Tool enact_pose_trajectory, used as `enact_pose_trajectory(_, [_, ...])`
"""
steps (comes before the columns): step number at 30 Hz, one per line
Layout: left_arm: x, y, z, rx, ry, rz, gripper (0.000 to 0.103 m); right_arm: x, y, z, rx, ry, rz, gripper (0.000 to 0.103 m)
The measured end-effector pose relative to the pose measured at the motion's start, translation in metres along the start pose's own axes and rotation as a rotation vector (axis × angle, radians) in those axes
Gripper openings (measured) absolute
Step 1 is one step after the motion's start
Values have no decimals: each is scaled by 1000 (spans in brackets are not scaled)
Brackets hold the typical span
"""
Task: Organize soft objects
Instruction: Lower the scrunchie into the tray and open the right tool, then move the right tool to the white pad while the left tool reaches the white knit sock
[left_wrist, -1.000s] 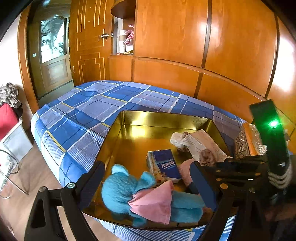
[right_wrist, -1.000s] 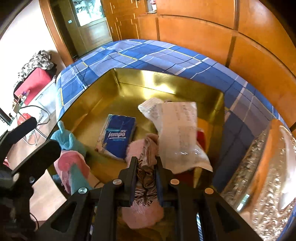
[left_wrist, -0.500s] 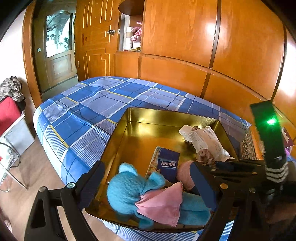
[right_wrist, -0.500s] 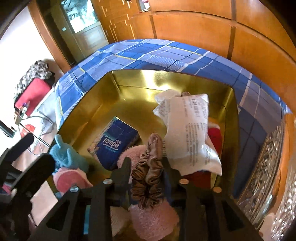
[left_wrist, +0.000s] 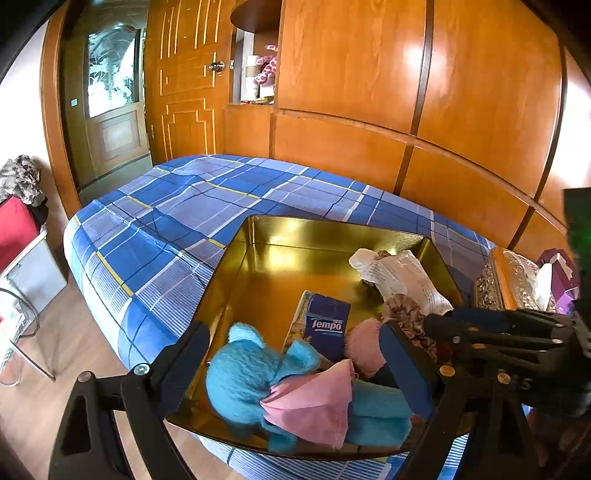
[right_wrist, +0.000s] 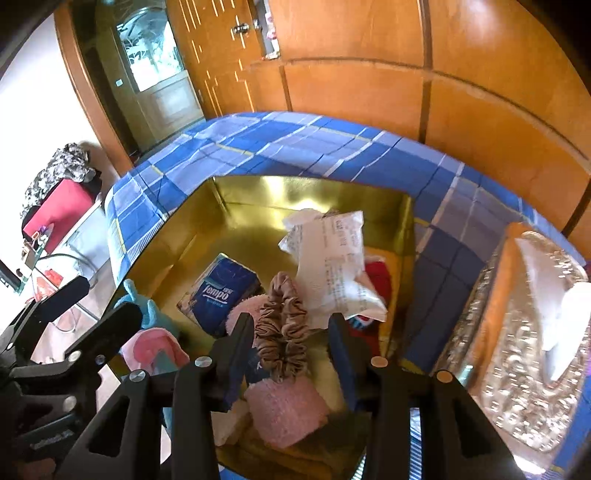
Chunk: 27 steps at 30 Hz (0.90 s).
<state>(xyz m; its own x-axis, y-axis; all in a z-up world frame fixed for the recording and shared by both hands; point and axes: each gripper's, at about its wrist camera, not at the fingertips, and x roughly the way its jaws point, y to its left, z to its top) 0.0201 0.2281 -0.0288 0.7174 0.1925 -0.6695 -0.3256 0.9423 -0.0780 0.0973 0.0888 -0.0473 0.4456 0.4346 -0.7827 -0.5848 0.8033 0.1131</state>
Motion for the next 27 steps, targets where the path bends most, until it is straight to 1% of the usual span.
enact_pose_trajectory(8, [-6,-8,-1,17,-17,-21,93,-42,-1,-16,-44,-104,-53,42])
enact_pose_trajectory(13, [-14,-19,-2,48,-31,-47,93,-73,-22,-34,-32,-173,-85,42])
enact_pose_trajectory(18, [-22,-33,-4,94,-50,-88,93,-108,-63,-53,51,-227,-150,42])
enact_pose_trajectory(27, [-42,-68,-12,199,-76,-183,93,-160,-169,-103,310,-245,-328,42])
